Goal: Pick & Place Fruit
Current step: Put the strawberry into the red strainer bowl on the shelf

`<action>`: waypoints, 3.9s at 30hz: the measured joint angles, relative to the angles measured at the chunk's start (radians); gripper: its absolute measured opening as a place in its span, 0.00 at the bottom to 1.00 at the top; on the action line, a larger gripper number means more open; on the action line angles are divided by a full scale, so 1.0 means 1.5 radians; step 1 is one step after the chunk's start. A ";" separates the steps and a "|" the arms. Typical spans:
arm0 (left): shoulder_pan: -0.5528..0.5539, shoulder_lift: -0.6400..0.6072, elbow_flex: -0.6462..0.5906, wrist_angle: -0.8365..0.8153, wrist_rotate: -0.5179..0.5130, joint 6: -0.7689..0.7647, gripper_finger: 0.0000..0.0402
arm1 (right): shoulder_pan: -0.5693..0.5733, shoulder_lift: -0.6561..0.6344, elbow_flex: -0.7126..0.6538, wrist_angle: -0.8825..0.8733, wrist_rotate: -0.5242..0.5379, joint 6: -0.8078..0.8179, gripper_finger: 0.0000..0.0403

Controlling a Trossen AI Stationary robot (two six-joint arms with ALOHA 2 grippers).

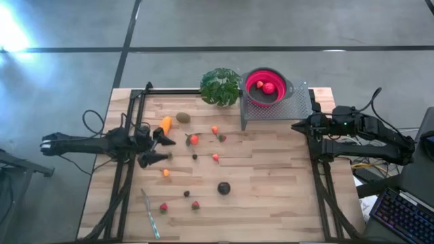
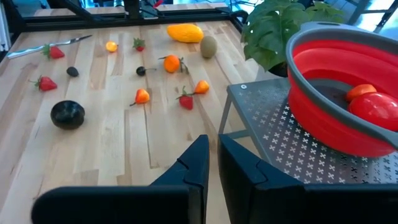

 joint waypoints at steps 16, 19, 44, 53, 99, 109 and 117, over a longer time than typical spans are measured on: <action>-0.177 0.239 0.270 -0.321 -0.166 0.125 0.91 | 0.000 0.000 0.000 0.000 0.001 0.001 0.10; -0.227 0.296 0.328 -0.427 -0.226 0.094 0.91 | 0.000 0.000 0.000 0.000 0.001 0.001 0.08; -0.492 0.620 0.534 -0.657 -0.288 -0.285 0.91 | 0.000 -0.001 0.000 -0.001 0.021 0.010 0.06; -0.548 0.668 0.541 -0.655 -0.248 -0.389 0.91 | 0.000 -0.001 0.000 -0.001 0.028 0.013 0.03; -0.569 0.840 0.550 -0.672 -0.184 -0.372 0.87 | 0.000 -0.001 0.000 -0.001 0.036 0.014 0.11; -0.569 0.840 0.548 -0.681 -0.200 -0.361 0.66 | 0.000 -0.001 0.000 -0.001 0.036 0.014 0.06; -0.569 0.841 0.548 -0.692 -0.232 -0.339 0.49 | 0.000 -0.001 0.000 -0.001 0.035 0.014 0.03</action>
